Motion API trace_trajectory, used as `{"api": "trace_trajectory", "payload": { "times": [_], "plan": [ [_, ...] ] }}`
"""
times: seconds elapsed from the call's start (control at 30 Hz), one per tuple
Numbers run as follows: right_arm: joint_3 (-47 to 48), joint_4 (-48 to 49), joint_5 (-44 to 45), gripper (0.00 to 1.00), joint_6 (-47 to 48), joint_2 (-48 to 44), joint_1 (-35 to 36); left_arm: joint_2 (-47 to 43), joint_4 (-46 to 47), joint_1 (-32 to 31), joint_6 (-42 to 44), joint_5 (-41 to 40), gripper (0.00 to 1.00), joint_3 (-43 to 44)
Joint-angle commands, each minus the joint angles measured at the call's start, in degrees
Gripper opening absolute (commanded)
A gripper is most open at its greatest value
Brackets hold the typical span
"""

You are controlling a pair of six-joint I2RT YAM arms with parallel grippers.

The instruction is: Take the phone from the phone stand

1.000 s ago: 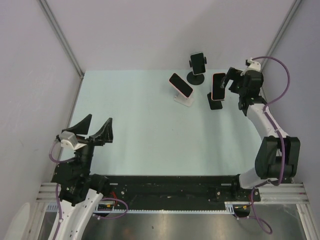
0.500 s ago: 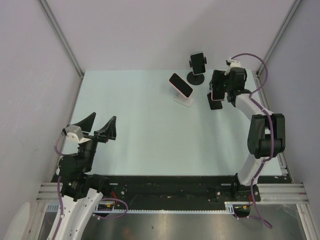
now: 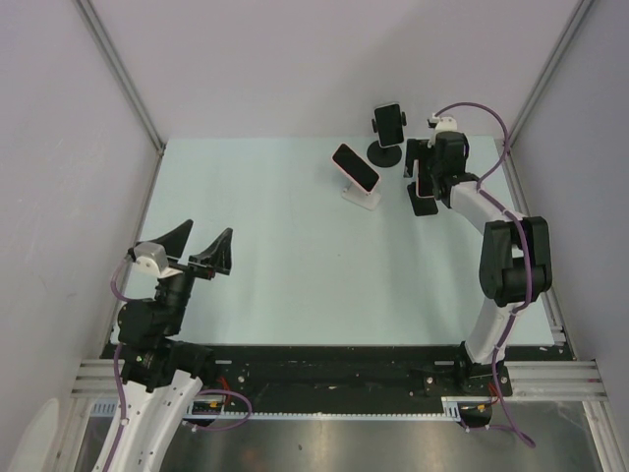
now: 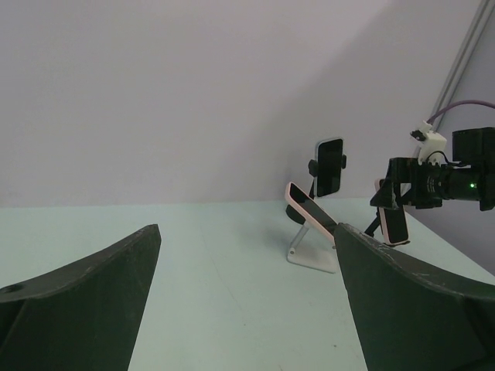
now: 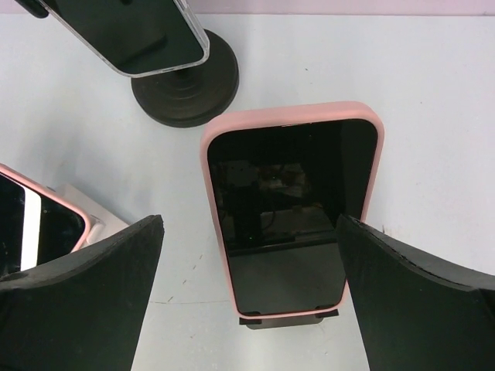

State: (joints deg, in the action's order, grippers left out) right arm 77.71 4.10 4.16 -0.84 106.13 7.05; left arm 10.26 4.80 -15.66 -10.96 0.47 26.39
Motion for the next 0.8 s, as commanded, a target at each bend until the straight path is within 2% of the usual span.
{"api": "trace_trajectory", "payload": {
  "times": [0.0, 0.57, 0.77],
  "plan": [
    [2.5, -0.5, 2.4, 1.00, 2.2, -2.1, 0.1, 0.5, 1.7, 0.5, 1.1, 1.5, 1.00, 1.6],
    [2.1, -3.7, 0.0, 1.00, 1.7, -1.3, -2.5, 0.2, 1.8, 0.6, 1.1, 1.7, 1.00, 1.6],
    [1.7, -3.9, -1.7, 0.92, 2.2, 0.7, -2.6, 0.4, 1.8, 0.7, 1.1, 1.9, 1.00, 1.7]
  ]
}}
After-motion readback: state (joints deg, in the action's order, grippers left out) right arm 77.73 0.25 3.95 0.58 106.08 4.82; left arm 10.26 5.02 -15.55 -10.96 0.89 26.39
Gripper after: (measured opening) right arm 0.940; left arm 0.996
